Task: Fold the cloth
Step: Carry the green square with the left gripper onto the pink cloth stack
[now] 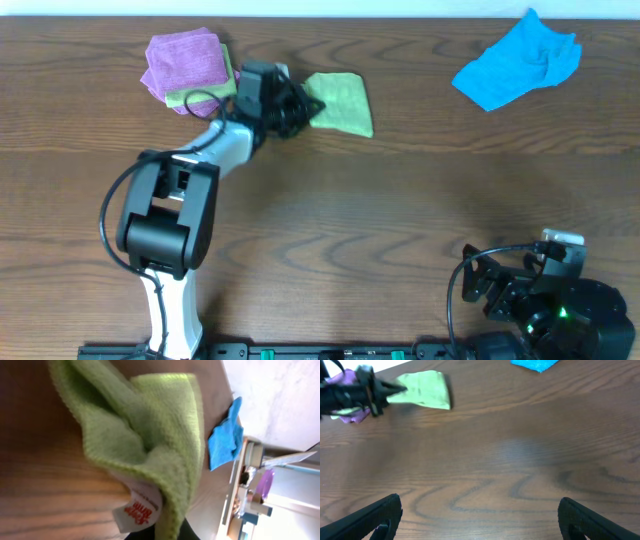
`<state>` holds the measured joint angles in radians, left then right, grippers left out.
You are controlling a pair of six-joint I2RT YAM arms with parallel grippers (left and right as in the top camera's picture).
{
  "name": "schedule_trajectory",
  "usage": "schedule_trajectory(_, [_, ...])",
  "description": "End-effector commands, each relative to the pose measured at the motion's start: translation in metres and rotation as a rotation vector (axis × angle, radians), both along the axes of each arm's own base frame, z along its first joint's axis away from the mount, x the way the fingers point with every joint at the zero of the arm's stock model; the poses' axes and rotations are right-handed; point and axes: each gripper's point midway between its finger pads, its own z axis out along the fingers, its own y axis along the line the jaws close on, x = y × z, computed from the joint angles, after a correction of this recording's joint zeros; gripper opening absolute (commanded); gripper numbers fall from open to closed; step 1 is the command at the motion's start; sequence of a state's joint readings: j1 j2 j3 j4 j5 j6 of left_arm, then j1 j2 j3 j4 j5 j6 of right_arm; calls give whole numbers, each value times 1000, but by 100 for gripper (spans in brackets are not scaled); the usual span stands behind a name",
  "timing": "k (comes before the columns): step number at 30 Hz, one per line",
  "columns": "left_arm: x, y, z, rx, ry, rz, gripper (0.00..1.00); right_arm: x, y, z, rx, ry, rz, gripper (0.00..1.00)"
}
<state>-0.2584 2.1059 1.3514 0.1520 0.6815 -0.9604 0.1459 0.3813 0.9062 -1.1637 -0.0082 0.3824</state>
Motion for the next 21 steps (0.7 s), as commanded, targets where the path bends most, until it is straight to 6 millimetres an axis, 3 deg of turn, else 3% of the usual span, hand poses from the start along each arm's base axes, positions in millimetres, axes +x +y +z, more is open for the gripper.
schedule_trajectory(1, [25, 8, 50, 14, -136, -37, 6, -1, -1, -1, 0, 1, -7, 99])
schedule_trajectory(7, [64, 36, 118, 60, -266, 17, 6, 0, -1, 0, 2, -4, -6, 99])
schedule_trajectory(9, [72, 49, 132, 88, -295, 41, 6, 0, -1, 0, 5, -7, -9, 99])
schedule_trajectory(13, [83, 75, 143, 121, -324, 81, 6, 2, -1, 3, 9, -17, -11, 99])
schedule_trajectory(21, [96, 148, 138, 163, -315, 189, 6, 3, -1, 4, 11, -26, -11, 99])
